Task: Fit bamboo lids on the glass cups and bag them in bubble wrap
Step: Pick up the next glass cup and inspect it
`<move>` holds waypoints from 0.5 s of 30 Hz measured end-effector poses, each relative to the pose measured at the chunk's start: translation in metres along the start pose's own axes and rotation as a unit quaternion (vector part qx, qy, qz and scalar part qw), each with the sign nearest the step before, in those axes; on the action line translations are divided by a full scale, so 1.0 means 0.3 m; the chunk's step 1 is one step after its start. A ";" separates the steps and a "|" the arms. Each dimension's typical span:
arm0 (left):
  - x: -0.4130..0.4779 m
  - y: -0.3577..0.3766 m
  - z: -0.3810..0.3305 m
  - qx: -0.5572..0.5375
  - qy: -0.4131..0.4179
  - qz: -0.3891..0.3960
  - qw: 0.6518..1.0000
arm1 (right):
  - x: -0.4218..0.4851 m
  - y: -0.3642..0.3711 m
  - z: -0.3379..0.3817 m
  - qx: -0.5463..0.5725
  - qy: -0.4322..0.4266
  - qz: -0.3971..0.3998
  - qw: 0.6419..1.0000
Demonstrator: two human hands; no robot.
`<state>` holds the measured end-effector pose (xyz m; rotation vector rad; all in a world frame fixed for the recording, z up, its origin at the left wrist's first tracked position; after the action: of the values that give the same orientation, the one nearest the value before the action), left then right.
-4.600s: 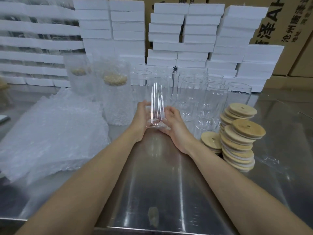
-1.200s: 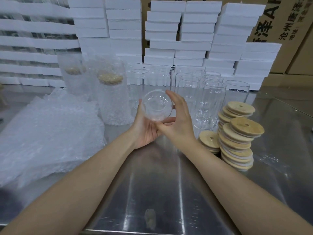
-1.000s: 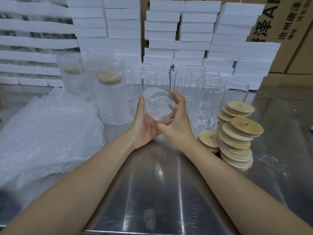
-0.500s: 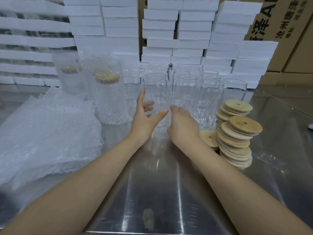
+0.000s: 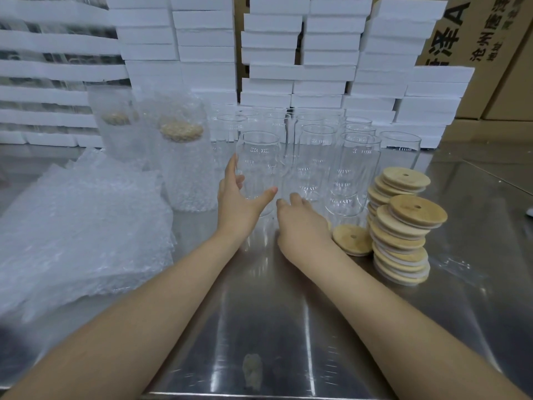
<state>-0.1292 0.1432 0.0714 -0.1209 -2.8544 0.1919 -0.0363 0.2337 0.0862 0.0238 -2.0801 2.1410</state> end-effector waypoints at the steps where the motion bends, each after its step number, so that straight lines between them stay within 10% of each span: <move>1: 0.002 -0.001 0.002 0.000 -0.004 -0.002 1.000 | 0.003 -0.001 -0.002 -0.002 -0.004 0.000 1.000; 10: 0.015 -0.014 0.022 -0.004 -0.050 -0.020 0.999 | 0.040 0.014 -0.063 0.196 0.035 -0.045 0.979; 12: 0.016 -0.018 0.023 -0.008 -0.057 -0.016 0.998 | 0.050 0.001 -0.070 0.395 0.060 -0.120 0.909; 15: 0.017 -0.021 0.021 -0.014 -0.066 -0.012 0.998 | 0.065 0.013 -0.086 0.686 0.102 -0.149 0.705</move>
<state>-0.1364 0.1367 0.0676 -0.0818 -2.9891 0.1611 -0.0535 0.2613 0.0837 0.2489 0.0263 2.6717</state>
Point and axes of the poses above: each hand's wrist, its own x-axis towards the middle knuckle, its own y-axis out of the palm, z = x × y, the point moved 6 cm from there along x, towards the middle knuckle, and after that the axes turned 10 degrees about -y, right-handed, at the moved point
